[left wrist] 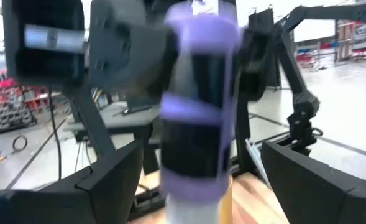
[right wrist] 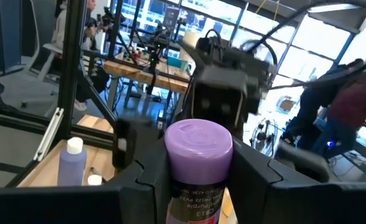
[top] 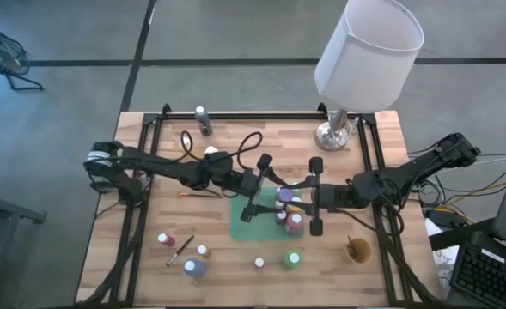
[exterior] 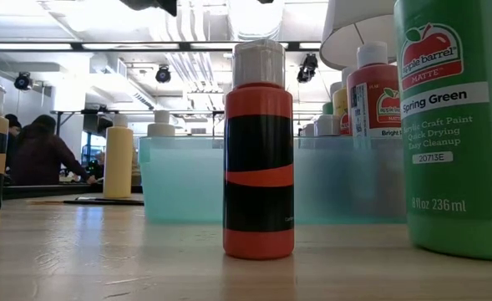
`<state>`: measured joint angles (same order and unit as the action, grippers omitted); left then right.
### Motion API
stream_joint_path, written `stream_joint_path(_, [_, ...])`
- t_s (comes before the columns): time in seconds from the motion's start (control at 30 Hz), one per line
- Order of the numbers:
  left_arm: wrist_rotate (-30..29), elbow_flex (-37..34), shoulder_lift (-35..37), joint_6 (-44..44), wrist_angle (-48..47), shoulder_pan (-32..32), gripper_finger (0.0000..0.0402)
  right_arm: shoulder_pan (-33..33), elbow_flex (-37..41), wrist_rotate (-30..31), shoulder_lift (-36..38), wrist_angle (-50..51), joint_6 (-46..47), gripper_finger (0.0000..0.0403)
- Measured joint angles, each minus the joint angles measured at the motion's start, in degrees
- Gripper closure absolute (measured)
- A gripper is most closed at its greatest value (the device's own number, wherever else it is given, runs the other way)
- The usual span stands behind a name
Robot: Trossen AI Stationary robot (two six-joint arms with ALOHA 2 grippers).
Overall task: Pick & Place Paint Supplies
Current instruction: Put the purple paint bottle into the green bin
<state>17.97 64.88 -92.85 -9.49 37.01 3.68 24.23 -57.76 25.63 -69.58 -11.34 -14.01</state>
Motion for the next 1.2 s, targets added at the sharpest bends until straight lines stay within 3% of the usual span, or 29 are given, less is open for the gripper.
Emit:
stream_joint_path(0.43, [1.2, 3.3, 0.3, -0.5, -4.1, 0.4, 0.0076, 0.0, 0.0, 0.0, 0.0, 0.4, 0.5, 0.0282])
stream_joint_path(0.77, [1.3, 10.9, -0.9, -3.2, -16.4, 0.5, 0.0120, -0.2, 0.0, -0.1, 0.1, 0.8, 1.4, 0.0284])
stream_joint_path(1.0, [1.3, 12.3, -2.6, -3.9, -17.1, 0.5, 0.0140, -0.2, 0.0, -0.1, 0.1, 1.9, 2.0, 0.0291])
stream_joint_path(1.2, [1.3, 12.4, -2.6, -3.4, -17.5, 0.5, 0.0184, -0.2, 0.0, -0.1, 0.1, 2.5, 2.4, 0.0285])
